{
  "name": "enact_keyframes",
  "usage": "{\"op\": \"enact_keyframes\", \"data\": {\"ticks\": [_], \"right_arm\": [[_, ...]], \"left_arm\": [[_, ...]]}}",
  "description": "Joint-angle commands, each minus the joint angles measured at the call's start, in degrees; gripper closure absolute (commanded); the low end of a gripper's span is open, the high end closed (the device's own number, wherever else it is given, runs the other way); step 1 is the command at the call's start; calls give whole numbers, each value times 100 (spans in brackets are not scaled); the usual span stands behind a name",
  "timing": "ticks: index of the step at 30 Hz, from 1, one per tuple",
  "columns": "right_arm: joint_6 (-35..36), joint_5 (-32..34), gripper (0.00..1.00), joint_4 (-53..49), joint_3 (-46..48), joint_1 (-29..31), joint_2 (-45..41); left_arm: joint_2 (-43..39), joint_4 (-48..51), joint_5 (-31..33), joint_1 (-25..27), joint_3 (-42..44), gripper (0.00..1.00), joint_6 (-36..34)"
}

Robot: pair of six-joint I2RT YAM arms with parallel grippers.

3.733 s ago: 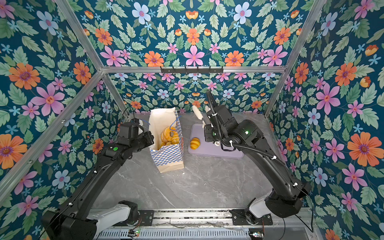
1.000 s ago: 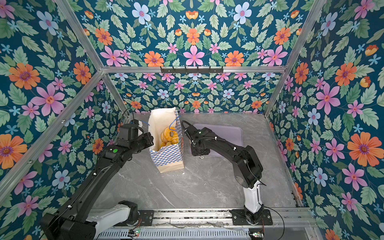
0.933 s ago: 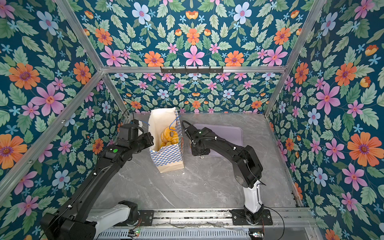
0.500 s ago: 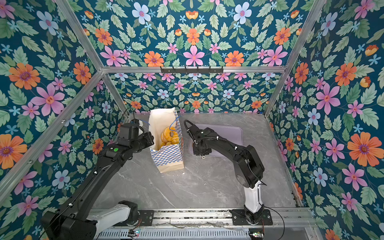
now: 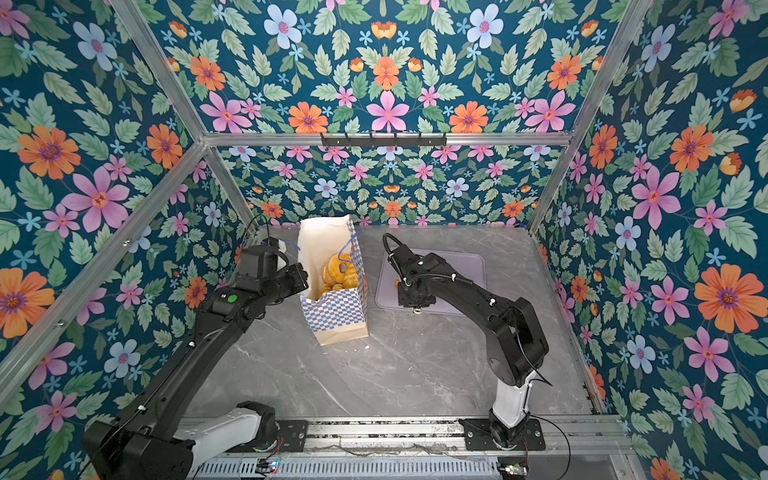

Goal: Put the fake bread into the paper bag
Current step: 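Lift the striped bun high with the tongs, away from the tray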

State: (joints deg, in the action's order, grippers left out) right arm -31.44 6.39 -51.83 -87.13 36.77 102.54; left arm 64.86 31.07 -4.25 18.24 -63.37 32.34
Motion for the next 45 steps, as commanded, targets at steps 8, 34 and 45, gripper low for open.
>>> {"op": "enact_keyframes", "data": {"ticks": [8, 34, 45], "right_arm": [[149, 343, 71, -303, -229, -109, -553], [494, 626, 71, -1121, -1773, -127, -1620], [567, 479, 71, -1276, -2442, -131, -1811]], "left_arm": [[-29, 207, 19, -5, -8, 95, -96], [-53, 215, 12, -5, -43, 95, -87], [-104, 232, 18, -1, -43, 95, -78]]}}
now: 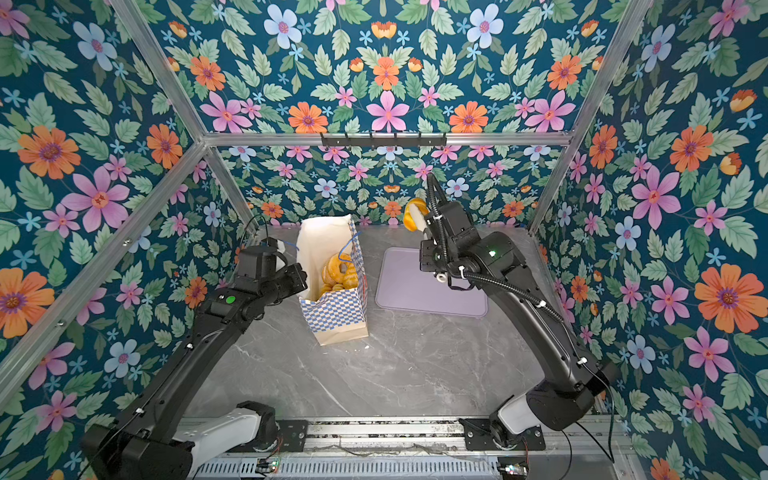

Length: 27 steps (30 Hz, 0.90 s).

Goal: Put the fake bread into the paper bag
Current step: 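Lift the striped bun high with the tongs, away from the tray, then carry the bun with the tongs over the open paper bag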

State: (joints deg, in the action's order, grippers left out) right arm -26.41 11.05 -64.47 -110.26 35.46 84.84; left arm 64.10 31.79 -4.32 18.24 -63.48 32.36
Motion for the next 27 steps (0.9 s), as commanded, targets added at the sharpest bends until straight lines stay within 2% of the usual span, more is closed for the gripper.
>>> {"op": "enact_keyframes", "data": {"ticks": [1, 8, 20, 27], "right_arm": [[71, -1, 71, -35, -199, 7, -50], [95, -139, 71, -131, -646, 2, -87], [5, -1010, 71, -93, -1221, 25, 50], [-21, -1141, 71, -21, -1530, 315, 299]], "left_arm": [[-20, 161, 25, 0, -32, 95, -81], [-11, 161, 19, -4, -42, 95, -81], [-6, 161, 10, -5, -55, 95, -72], [10, 170, 10, -5, -63, 95, -63]]}}
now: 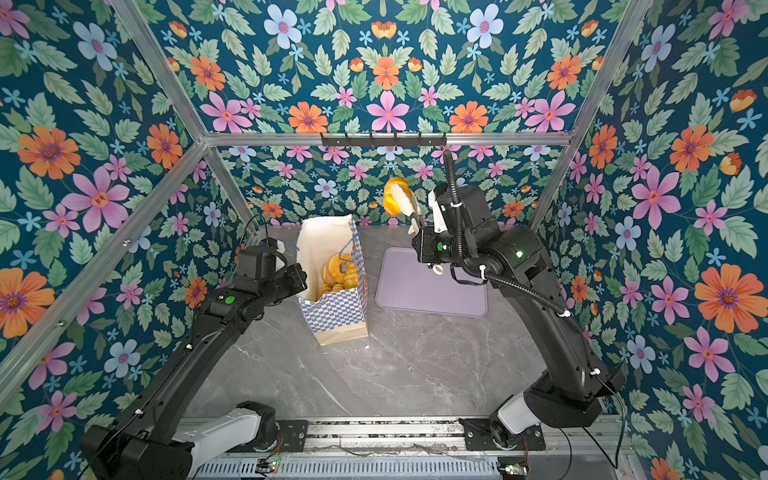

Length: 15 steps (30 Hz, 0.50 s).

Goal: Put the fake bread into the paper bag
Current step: 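Carry the bun with the tongs over the open paper bag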

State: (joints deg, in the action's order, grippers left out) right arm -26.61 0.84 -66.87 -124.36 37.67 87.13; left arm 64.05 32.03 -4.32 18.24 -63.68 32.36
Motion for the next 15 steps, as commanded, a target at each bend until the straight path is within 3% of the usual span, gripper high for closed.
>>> {"op": "enact_keyframes", "data": {"ticks": [1, 15], "right_arm": [[11, -115, 71, 210, -211, 168, 136], [127, -242, 71, -269, -1855, 903, 1561]], "left_arm": [[13, 145, 10, 0, -47, 95, -63], [18, 159, 10, -5, -65, 95, -63]]}}
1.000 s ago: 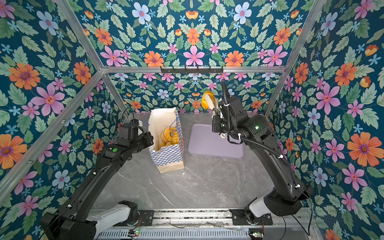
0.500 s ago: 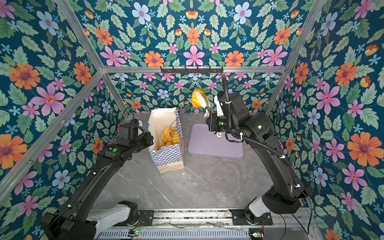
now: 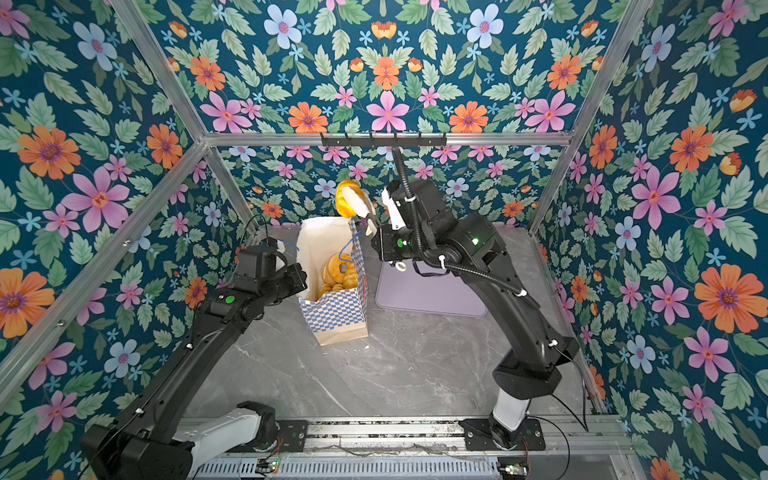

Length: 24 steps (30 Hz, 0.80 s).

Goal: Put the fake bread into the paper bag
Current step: 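Carry the bun with the tongs over the open paper bag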

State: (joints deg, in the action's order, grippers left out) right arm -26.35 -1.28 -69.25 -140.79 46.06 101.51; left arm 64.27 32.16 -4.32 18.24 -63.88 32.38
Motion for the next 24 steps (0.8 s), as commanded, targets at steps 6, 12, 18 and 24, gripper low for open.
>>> {"op": "enact_keyframes", "data": {"ticks": [6, 12, 18, 24], "right_arm": [[122, -122, 71, -210, -730, 231, 619], [131, -171, 71, -302, -969, 357, 952], [150, -189, 71, -343, -958, 383, 1159], [202, -129, 71, -470, -896, 386, 1377]], "left_arm": [[-26, 159, 25, -5, -39, 95, -65], [-13, 159, 25, -4, -37, 95, -69], [-37, 159, 36, -4, -11, 95, -65], [-64, 176, 54, -4, -10, 95, -65]]}}
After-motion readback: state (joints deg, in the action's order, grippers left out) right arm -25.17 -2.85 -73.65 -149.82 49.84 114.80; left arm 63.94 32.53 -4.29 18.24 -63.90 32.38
